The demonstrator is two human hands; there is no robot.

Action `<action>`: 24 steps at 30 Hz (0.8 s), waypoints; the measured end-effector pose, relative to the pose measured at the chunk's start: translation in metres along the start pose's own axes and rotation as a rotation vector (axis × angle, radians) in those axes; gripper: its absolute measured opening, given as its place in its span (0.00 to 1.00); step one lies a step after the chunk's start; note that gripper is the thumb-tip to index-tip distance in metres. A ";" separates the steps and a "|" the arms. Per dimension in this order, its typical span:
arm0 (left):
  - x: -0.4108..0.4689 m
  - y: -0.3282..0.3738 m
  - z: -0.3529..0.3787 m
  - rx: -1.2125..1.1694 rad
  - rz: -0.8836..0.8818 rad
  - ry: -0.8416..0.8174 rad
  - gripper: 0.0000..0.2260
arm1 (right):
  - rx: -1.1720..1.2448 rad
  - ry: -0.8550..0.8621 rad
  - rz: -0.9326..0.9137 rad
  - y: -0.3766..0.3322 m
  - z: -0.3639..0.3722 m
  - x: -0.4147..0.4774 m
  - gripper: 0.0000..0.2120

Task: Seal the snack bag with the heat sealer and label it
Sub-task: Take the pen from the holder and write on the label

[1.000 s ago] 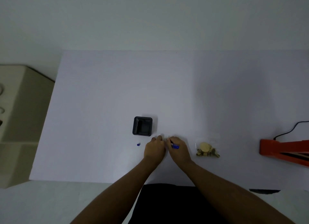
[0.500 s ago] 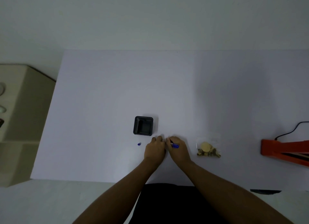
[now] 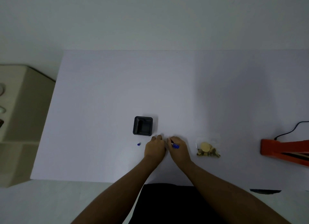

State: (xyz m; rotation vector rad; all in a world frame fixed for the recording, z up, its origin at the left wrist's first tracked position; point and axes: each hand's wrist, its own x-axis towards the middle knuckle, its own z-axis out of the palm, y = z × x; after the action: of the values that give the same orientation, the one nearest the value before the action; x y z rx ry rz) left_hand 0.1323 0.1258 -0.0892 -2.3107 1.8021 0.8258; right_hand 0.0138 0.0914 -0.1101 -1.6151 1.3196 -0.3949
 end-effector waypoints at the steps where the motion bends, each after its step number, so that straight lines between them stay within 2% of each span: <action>1: 0.000 0.000 0.000 0.002 0.000 0.000 0.08 | 0.003 -0.008 0.003 0.001 0.000 0.000 0.11; 24: -0.001 -0.001 -0.002 0.005 0.021 0.027 0.10 | -0.028 0.043 0.028 0.004 -0.001 0.000 0.13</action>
State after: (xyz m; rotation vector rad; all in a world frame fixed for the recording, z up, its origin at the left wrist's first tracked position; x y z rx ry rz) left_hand 0.1338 0.1264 -0.0873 -2.3152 1.8395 0.7965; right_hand 0.0107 0.0911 -0.1134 -1.6171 1.3844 -0.3975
